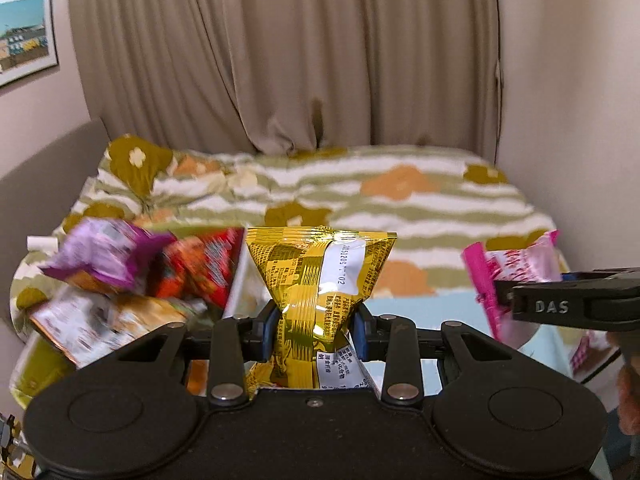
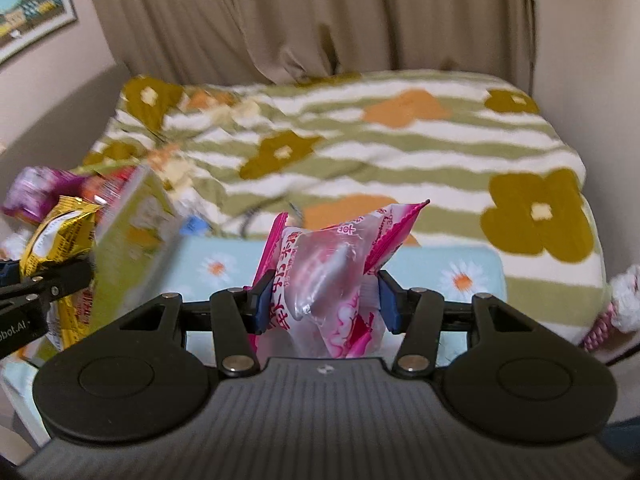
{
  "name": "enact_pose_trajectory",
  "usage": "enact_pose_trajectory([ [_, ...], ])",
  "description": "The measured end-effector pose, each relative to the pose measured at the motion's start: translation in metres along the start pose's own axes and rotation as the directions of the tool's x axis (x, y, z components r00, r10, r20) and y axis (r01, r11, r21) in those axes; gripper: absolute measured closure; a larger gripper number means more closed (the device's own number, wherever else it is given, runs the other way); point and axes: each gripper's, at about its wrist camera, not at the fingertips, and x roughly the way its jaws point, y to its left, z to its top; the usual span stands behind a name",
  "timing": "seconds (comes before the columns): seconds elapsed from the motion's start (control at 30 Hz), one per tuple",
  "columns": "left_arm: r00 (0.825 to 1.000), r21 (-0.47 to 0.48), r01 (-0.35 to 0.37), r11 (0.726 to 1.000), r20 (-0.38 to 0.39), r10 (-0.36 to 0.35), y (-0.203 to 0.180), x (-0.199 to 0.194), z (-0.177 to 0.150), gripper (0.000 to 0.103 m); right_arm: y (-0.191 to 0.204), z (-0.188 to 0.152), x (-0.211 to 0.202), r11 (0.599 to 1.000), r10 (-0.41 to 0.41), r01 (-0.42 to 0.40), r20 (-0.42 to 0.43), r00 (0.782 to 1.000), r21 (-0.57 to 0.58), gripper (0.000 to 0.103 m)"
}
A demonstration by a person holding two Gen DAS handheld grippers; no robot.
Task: Organize snacks
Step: 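Carry both bags over the yellow box and release them inside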
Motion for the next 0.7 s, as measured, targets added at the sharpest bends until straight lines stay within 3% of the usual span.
enact_pose_trajectory([
  [0.3, 0.993, -0.038, -0.026, 0.999, 0.111, 0.03, 0.081, -0.052, 0.013, 0.063, 0.089, 0.024, -0.047, 0.994, 0.106, -0.103, 0.104, 0.989, -0.036, 0.037],
  [0.53, 0.994, -0.066, -0.063, 0.996, 0.085, 0.069, 0.169, -0.055, 0.006, 0.063, 0.179, 0.025, -0.054, 0.987, 0.157, -0.153, 0.117, 0.981, -0.041, 0.037],
  [0.7, 0.998, -0.053, -0.046, 0.998, 0.038, 0.048, 0.22, -0.039, -0.007, 0.063, 0.24, 0.022, -0.041, 0.988, 0.154, -0.151, 0.104, 0.983, -0.031, 0.037],
])
